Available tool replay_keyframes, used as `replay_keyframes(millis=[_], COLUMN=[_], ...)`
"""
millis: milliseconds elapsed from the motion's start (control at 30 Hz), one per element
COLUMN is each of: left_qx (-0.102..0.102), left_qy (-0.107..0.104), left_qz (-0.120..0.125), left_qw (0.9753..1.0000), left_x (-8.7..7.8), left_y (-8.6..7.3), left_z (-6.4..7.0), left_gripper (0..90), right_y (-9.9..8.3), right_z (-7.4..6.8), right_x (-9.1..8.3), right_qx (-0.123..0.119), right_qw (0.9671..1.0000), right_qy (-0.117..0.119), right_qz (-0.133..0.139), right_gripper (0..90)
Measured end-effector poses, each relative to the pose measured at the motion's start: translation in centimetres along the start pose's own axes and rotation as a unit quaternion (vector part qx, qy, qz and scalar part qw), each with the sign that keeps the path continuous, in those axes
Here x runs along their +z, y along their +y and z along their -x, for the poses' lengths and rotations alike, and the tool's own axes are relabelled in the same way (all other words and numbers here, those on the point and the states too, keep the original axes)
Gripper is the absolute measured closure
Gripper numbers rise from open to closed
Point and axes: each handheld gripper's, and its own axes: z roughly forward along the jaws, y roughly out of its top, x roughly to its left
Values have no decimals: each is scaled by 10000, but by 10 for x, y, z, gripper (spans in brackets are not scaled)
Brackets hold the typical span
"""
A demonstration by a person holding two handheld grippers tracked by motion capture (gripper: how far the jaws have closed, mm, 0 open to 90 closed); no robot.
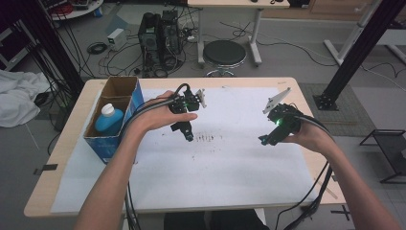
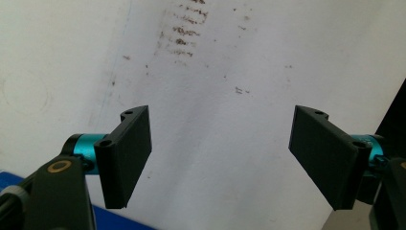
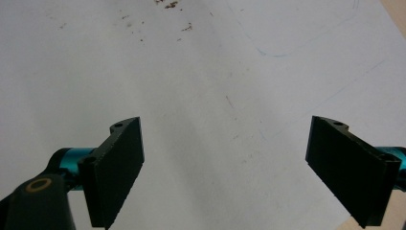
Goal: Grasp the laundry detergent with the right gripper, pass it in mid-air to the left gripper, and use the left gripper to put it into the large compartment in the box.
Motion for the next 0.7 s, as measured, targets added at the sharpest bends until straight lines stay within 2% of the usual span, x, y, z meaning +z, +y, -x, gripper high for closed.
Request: replay_keyframes(millis=[333,633,667,700], left_qx=[33,-11,33,118], left_qy=[-25,-39,-5,10], left_qz=[-10,19,30,-69], left_qw=[10000,10000,10000,9999], left_x=[2,0,0,-2], left_y=[0,-2,-2,-2], left_z=[1,1,1,0], left_gripper=[228,228,228,228], right_y=[0,2,3,3], right_z=[0,-1,-1,-2], right_x=[-1,-3,-3,-3], right_qx=[-15,-35,-40,-21], right_qw=[10000,10000,10000,10000], right_qy=[-55,-60,-52,-63], right_qz=[61,1,-8,-11], right_gripper=[122,122,122,122])
